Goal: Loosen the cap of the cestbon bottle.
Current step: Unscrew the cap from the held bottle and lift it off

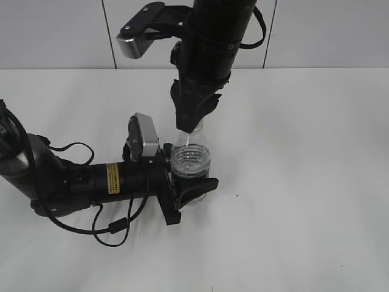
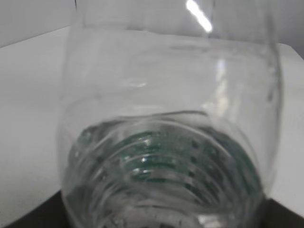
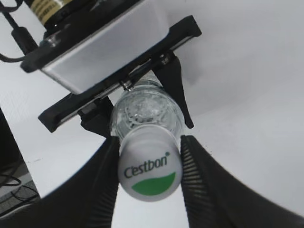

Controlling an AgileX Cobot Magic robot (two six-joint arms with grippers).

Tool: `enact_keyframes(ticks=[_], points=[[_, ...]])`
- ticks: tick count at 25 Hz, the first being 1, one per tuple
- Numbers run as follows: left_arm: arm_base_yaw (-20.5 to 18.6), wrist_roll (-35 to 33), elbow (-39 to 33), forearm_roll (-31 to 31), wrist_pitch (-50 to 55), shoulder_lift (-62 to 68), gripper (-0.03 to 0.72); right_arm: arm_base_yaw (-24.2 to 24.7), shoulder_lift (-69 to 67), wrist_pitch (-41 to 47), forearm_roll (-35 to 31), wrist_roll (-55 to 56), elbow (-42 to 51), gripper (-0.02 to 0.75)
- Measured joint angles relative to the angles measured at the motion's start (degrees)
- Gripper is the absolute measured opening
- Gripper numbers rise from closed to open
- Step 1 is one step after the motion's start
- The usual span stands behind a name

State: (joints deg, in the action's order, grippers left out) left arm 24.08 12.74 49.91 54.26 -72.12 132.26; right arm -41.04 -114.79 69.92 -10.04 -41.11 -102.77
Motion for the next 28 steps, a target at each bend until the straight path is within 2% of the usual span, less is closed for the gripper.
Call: enact_keyframes(ticks=[5,11,19,24,27,28], points=[[0.00,0.00,0.00,0.06,0.00,0.00,0.400,0.00,0.05,0.01,0.22,-8.26,0.00,0.296],[0.00,0.11,0.00,0.00,0.09,0.00,0.400,0.00,0.40,0.01,0.22,-27.81,0.05,0.296],[0.00,0.22,0.00,-0.06,0.09,0.00,0.400,-0.05,1.08,0.01,-0.22,-40.05,0.05,0.296],[0.00,0.22,0.00,-0.06,0.09,0.00,0.400,-0.10,2.78,0.01,-3.06,-40.19,0.05,0.296],[0.00,0.22,0.00,-0.06,0.09,0.00,0.400,-0.10,4.71,0.01,-5.04,-31.80,0.05,0.295],[0.00,0.22,0.00,-0.06,0.09,0.00,0.400,-0.10,5.49,0.01,-5.18,-25.51,0.05,0.295]])
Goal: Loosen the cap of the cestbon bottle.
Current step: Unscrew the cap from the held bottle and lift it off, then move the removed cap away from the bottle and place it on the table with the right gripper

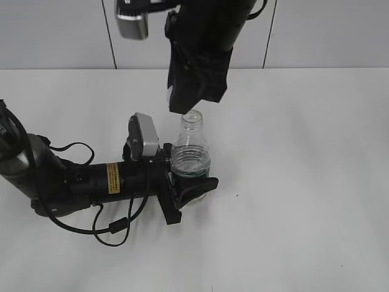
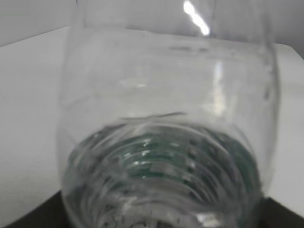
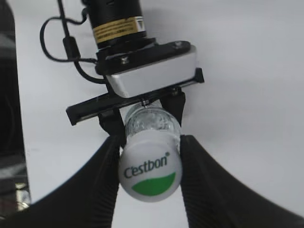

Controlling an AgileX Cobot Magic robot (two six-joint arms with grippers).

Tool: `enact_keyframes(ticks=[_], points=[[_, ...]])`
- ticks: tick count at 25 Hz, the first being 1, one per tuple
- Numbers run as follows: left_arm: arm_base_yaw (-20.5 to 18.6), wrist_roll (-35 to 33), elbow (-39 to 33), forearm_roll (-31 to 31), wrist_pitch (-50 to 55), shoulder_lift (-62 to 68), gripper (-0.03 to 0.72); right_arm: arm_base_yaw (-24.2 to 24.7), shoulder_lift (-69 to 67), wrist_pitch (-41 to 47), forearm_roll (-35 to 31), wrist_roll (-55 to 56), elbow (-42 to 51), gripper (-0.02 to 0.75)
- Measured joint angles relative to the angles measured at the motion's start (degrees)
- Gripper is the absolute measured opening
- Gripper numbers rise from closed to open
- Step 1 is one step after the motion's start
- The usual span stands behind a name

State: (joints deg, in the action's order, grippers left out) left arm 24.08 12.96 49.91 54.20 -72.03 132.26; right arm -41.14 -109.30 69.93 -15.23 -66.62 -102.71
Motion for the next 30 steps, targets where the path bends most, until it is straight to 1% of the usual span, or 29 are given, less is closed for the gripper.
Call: enact_keyframes(ticks=[2,3,6,10,13,16,21,25,27,30], points=[[0.00,0.00,0.00,0.00,0.00,0.00,0.400,0.00,1.68,0.00,0.89,11.32,0.00,0.295],[0.00,0.00,0.00,0.00,0.00,0.00,0.400,0.00,2.44,0.00,2.25,17.24,0.00,0.295],[0.00,0.00,0.00,-0.05,0.00,0.00,0.400,0.00,4.97,0.05,7.32,30.55,0.00,0.295],[0.00,0.00,0.00,-0.05,0.00,0.00,0.400,0.56,7.27,0.05,12.17,41.72,0.04,0.295],[0.00,0.00,0.00,-0.11,0.06,0.00,0.400,2.34,7.52,0.05,13.77,49.01,0.97,0.295],[0.00,0.01,0.00,-0.11,0.06,0.00,0.400,5.42,7.52,-0.01,13.59,52.10,3.63,0.295],[0.00,0.01,0.00,-0.11,0.06,0.00,0.400,10.69,7.52,-0.01,11.13,52.78,9.15,0.295],[0.00,0.01,0.00,-0.11,0.06,0.00,0.400,15.31,7.94,-0.62,7.46,52.17,17.42,0.295],[0.00,0.01,0.00,-0.11,0.01,0.00,0.400,16.91,8.79,-3.52,6.94,51.69,22.08,0.295],[0.00,0.06,0.00,-0.11,0.01,0.00,0.400,17.94,9.77,-10.56,6.94,51.58,29.56,0.295]])
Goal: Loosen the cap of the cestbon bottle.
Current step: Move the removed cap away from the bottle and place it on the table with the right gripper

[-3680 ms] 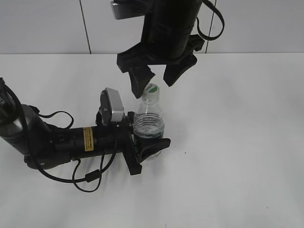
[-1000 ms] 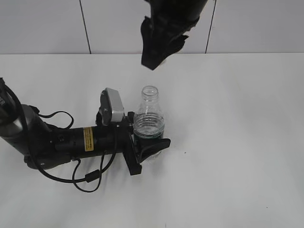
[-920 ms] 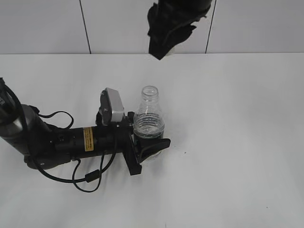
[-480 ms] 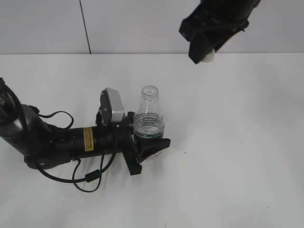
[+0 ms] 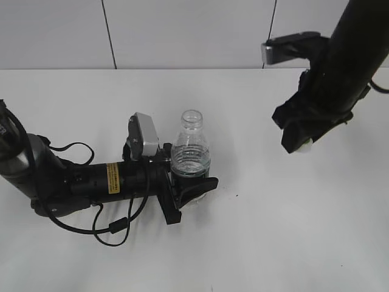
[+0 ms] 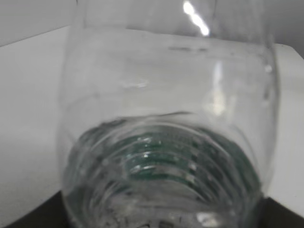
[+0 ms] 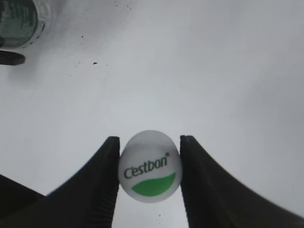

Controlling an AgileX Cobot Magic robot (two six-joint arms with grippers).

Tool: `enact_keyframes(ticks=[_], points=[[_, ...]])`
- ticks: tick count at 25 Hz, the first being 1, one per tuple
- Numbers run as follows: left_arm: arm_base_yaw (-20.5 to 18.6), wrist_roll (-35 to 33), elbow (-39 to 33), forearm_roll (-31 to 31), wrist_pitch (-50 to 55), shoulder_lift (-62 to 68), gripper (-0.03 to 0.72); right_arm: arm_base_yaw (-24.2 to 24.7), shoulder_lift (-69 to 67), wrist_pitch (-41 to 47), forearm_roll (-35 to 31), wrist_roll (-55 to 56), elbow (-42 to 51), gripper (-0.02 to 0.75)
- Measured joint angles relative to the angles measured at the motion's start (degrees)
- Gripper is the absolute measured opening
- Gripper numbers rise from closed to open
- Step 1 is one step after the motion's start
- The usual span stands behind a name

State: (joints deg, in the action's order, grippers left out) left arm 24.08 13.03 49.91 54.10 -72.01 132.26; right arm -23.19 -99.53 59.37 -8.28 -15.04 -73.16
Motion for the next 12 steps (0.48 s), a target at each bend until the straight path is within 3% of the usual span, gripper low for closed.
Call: enact_keyframes(ticks=[6,12], points=[[0.00,0.00,0.00,0.00,0.00,0.00,0.400,0.84,0.00,-14.57,-0.27,0.00,11.20,0.295],[0.00,0.00,0.00,0.00,0.00,0.00,0.400,4.85,-2.83,-22.01,-0.24,-0.07,13.86,0.295]])
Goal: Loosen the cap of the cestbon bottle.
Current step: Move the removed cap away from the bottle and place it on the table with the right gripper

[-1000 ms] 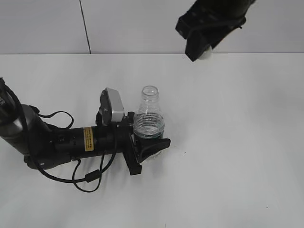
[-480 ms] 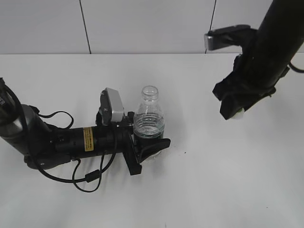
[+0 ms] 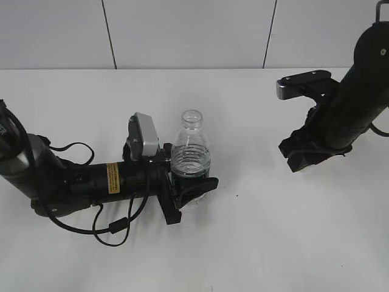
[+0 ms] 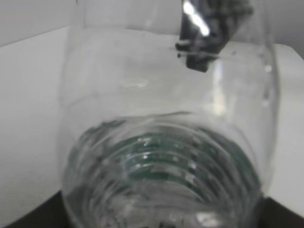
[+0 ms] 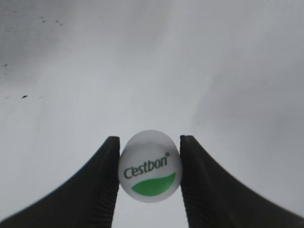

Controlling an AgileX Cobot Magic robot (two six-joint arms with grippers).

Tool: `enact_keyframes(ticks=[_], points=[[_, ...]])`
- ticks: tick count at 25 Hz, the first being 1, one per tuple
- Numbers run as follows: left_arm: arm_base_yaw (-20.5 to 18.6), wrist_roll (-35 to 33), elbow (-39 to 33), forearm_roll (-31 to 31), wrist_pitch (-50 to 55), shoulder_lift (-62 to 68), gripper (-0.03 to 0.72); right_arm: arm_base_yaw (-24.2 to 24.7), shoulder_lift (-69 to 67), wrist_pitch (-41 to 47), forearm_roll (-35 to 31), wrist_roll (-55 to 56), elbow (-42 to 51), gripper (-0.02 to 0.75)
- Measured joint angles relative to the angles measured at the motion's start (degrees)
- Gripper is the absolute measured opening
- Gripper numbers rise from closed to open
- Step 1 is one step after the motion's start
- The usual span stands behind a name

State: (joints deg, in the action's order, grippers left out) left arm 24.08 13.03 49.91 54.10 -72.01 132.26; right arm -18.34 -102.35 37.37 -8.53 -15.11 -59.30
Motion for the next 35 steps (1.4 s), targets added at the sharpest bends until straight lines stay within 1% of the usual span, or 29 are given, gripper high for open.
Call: enact_keyframes(ticks=[5,10,17,29,30,31,32,34,35], points=[[0.00,0.00,0.00,0.00,-0.05,0.00,0.400,2.29,-4.45,-2.20,0.65,-0.05,0.08,0.295],[0.00,0.00,0.00,0.00,-0.05,0.00,0.400,2.35,-7.68,-3.92,0.75,-0.07,0.10,0.295],[0.00,0.00,0.00,-0.05,-0.05,0.00,0.400,2.35,-8.33,-6.56,0.91,-0.11,0.21,0.295],[0.00,0.00,0.00,-0.16,0.00,0.00,0.400,2.35,-10.60,-7.08,0.81,-0.13,0.25,0.295],[0.00,0.00,0.00,-0.16,0.00,0.00,0.400,2.35,-10.60,-7.08,0.73,-0.13,0.25,0.310],[0.00,0.00,0.00,-0.16,0.00,0.00,0.400,2.35,-10.62,-7.13,0.53,-0.18,0.25,0.357],[0.00,0.00,0.00,-0.16,0.00,0.00,0.400,2.35,-10.62,-7.18,0.11,-0.18,0.25,0.416],[0.00,0.00,0.00,-0.29,0.00,0.00,0.400,2.29,-10.62,-7.31,-0.24,-0.18,0.25,0.570],[0.00,0.00,0.00,-0.45,0.00,0.00,0.400,2.29,-10.62,-7.33,-0.31,-0.18,0.25,0.605]])
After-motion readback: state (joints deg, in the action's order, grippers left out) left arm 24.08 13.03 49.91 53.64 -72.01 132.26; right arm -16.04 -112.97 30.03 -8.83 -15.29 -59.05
